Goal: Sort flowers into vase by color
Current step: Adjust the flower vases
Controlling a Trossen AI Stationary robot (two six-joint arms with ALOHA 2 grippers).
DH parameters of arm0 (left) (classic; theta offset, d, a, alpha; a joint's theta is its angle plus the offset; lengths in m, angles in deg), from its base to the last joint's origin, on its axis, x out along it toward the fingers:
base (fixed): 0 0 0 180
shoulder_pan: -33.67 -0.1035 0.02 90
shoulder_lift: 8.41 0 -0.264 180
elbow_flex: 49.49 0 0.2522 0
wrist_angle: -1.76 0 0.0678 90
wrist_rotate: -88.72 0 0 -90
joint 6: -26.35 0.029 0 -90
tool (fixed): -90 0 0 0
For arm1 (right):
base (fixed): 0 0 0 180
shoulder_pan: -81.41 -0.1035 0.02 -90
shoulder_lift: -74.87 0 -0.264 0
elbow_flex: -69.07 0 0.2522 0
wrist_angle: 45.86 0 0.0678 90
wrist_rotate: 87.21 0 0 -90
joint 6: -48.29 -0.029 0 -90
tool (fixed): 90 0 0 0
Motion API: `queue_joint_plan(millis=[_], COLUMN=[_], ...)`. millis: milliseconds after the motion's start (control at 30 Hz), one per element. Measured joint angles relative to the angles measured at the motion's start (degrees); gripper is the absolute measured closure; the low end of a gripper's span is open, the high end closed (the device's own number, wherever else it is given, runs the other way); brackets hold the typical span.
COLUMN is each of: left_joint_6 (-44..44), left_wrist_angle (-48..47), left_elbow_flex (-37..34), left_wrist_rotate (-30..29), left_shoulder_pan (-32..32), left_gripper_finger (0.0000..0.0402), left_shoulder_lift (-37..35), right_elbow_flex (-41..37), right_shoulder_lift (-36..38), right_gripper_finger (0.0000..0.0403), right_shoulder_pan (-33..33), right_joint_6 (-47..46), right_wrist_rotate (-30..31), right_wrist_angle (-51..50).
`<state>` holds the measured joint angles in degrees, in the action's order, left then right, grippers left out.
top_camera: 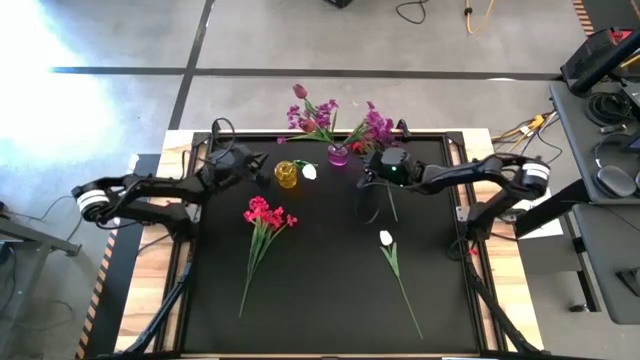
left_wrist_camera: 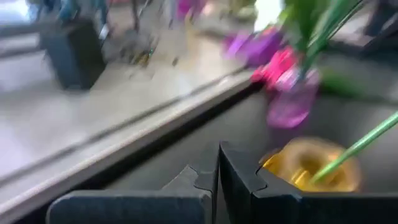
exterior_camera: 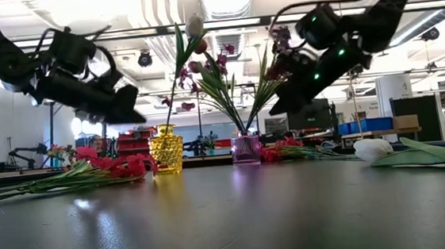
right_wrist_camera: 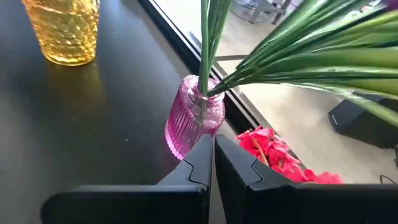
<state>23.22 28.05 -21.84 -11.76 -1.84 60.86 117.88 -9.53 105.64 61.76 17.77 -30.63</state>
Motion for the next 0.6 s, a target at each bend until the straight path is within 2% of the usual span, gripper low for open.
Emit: queue_joint_plan(millis=[100, 167, 267, 400, 600], left_joint_6=[-1.21, -1.93, -1.91, -1.03, -0.95], left_wrist_angle=[-5.98, -6.29, -3.13, 1.22, 10.34], left_elbow_flex=[0.04, 0.04, 0.19, 0.42, 0.46], left_wrist_rotate=[-1.73, -0.17, 4.31, 4.83, 12.27], left_shoulder_pan=[-1.29, -2.27, -2.94, -3.83, -4.10], left_gripper_finger=[0.0402, 0.0402, 0.0402, 0.0402, 0.0402], left_shoulder_lift=[0.05, 1.63, 5.37, 11.10, 19.11], right_elbow_flex=[-1.85, -3.15, -4.63, -6.51, -7.44], right_shoulder_lift=[3.67, 6.07, 9.26, 12.73, 15.70], right_gripper_finger=[0.0391, 0.0391, 0.0391, 0.0391, 0.0391], right_shoulder_pan=[-0.60, -0.81, -0.99, -1.12, -1.12], right_joint_6=[0.03, 0.04, 0.02, 0.02, -0.50], right_wrist_rotate=[0.03, 0.01, 0.02, 0.03, 0.02], right_wrist_angle=[-0.57, -0.77, -1.22, -1.77, -3.08])
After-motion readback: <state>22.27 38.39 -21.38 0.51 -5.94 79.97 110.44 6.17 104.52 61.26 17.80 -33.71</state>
